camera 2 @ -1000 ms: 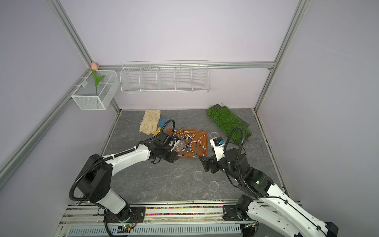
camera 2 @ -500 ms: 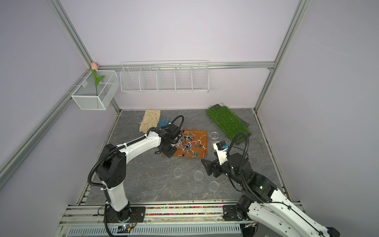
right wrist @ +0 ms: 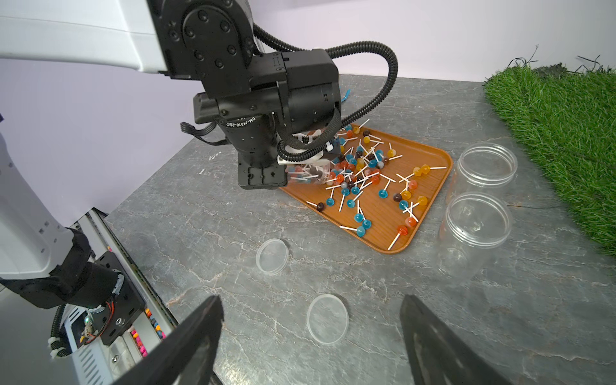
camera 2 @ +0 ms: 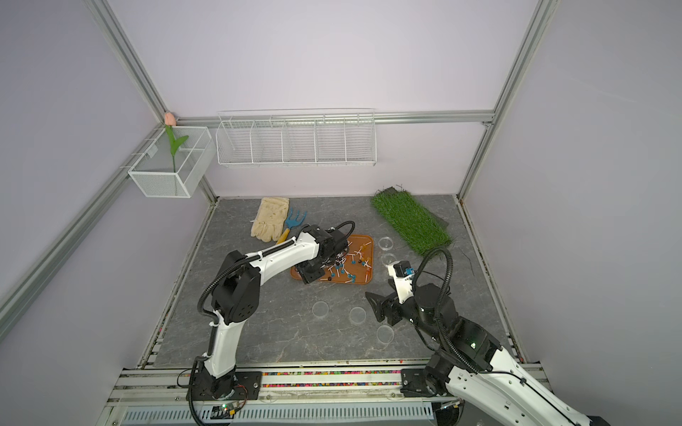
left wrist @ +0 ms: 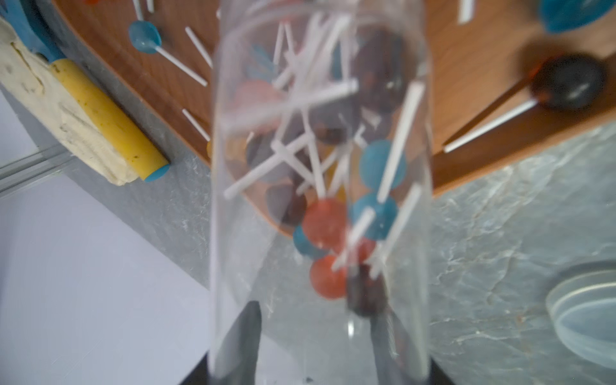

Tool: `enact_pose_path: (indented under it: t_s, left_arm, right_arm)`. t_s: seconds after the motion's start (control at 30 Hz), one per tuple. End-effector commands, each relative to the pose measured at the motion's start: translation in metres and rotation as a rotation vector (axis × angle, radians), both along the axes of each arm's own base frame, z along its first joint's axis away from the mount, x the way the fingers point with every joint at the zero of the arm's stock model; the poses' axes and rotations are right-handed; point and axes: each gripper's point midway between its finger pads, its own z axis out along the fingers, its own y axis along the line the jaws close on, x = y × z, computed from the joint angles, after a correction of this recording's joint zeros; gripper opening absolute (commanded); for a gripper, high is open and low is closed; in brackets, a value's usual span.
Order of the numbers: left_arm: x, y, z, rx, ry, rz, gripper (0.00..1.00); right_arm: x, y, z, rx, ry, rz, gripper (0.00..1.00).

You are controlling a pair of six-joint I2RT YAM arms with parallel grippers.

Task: Pour the candies out of the jar
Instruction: 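Pour the candies out of the jar onto the tray.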

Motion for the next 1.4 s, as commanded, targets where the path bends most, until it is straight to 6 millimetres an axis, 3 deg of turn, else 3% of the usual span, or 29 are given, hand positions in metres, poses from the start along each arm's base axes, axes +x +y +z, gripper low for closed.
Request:
enact_pose_path:
  t_s: [0.0, 0.37, 0.8, 1.03, 1.37]
  left_arm:
    - [0.001, 0.013, 0.022, 0.123, -0.016, -0.050, 0.41]
    - [-0.006, 0.007, 0.032, 0.175, -0.038, -0.125, 0.41]
    - [-0.010, -0.051, 0.030, 0.155, -0.082, -0.260, 0.41]
    - [-0.010, -0.057, 0.024, 0.231, -0.109, -0.326, 0.41]
    - [-0.010, -0.055, 0.044, 0.168, -0.157, -0.311, 0.41]
  right_arm:
    - [-0.001, -0.007, -0.007, 0.006, 0.010, -0.025, 0.87]
    - [-0.004, -0.013, -0.008, 0.015, 0.024, -0.043, 0.87]
    - [-0.004, -0.012, -0.008, 0.015, 0.069, -0.060, 0.86]
    - [-0.002, -0.017, -0.005, -0.001, 0.075, -0.085, 0.86]
    - [0.000, -0.017, -0.003, -0.010, 0.103, -0.104, 0.86]
